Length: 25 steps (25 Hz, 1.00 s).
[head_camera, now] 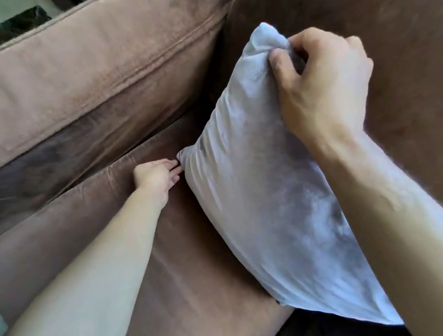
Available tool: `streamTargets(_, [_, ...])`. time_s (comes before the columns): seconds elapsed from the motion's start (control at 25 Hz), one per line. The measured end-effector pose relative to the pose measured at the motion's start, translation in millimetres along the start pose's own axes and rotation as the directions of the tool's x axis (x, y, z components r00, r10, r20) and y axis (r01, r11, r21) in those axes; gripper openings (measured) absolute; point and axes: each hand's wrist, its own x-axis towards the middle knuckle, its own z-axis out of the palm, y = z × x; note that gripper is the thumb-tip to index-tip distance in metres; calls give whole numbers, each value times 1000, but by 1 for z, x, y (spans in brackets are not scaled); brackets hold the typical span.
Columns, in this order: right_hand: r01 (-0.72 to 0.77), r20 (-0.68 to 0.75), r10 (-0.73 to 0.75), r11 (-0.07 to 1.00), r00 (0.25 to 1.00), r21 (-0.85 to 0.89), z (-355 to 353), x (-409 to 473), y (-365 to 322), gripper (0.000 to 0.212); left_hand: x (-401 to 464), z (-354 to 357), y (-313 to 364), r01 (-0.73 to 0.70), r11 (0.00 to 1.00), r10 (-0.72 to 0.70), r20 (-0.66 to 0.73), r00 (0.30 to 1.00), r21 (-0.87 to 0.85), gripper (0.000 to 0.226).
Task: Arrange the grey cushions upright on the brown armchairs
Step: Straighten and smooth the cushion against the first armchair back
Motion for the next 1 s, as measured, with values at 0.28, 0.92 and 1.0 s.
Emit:
streamTargets(0.28, [-104, -3, 106, 980, 994, 168, -13, -6, 9, 21, 0, 15, 2, -46, 997, 39, 111, 993, 57, 16])
streamTargets(0.92, [-3, -7, 5, 970, 1000, 243, -16, -12, 22, 24, -35, -41, -50, -135, 923, 274, -370, 888, 360, 43])
streamTargets(1.0, [-48, 19, 45, 968, 999, 248, -31, -30, 31, 27, -48, -50, -64, -59, 966, 150, -355, 923, 253, 55])
